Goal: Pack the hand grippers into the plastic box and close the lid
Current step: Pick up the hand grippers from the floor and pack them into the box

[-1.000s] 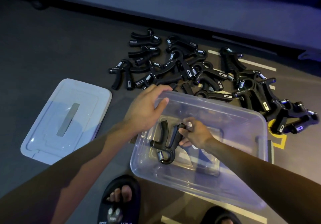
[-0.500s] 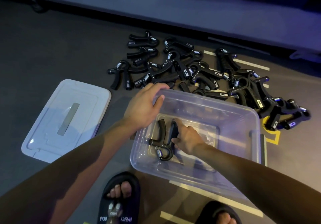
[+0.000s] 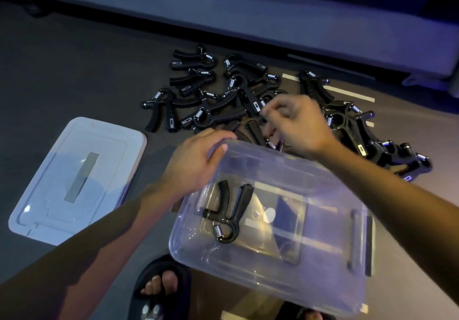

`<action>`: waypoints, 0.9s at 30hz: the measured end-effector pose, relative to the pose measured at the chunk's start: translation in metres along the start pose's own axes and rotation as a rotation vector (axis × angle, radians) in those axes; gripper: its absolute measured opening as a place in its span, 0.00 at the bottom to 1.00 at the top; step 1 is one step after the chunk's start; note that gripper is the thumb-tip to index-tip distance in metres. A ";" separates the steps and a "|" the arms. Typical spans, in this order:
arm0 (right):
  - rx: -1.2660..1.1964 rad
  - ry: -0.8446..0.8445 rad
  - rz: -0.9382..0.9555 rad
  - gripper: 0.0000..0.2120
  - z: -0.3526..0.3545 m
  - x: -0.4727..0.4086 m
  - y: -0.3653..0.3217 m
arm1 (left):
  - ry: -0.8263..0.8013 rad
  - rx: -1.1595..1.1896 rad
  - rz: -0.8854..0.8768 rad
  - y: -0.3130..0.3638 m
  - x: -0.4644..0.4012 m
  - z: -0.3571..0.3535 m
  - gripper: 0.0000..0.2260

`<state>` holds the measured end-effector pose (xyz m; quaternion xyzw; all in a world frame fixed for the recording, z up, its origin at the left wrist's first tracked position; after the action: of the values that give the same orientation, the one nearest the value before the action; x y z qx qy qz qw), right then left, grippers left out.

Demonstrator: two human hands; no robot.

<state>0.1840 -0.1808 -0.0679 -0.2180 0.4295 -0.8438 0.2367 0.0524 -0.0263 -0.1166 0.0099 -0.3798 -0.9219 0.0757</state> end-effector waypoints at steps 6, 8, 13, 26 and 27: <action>0.437 -0.027 -0.341 0.08 0.026 -0.061 0.123 | 0.024 -0.008 0.023 -0.003 0.003 -0.003 0.12; 0.508 -0.072 -0.381 0.17 0.019 -0.068 0.142 | 0.025 -0.011 0.025 -0.003 0.003 -0.003 0.12; 0.688 -0.085 -0.370 0.23 0.010 -0.085 0.149 | 0.030 -0.011 0.048 -0.001 0.004 -0.001 0.12; 0.530 0.264 -0.056 0.13 0.052 -0.071 0.074 | 0.025 -0.029 0.036 0.003 0.004 0.000 0.13; 0.525 0.280 0.002 0.13 0.057 -0.067 0.056 | 0.032 -0.026 0.030 0.004 0.005 0.001 0.14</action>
<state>0.2812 -0.2062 -0.0943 -0.0302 0.2255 -0.9476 0.2243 0.0477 -0.0292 -0.1131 0.0181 -0.3665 -0.9253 0.0958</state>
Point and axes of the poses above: each hand's wrist, its own x-axis away from the middle knuckle, its own z-axis out of the back of the hand, y = z × x, the point moved 8 cm from there along -x, towards the middle knuckle, and after that the axes turned 2 degrees about -y, right-handed, at the moved point
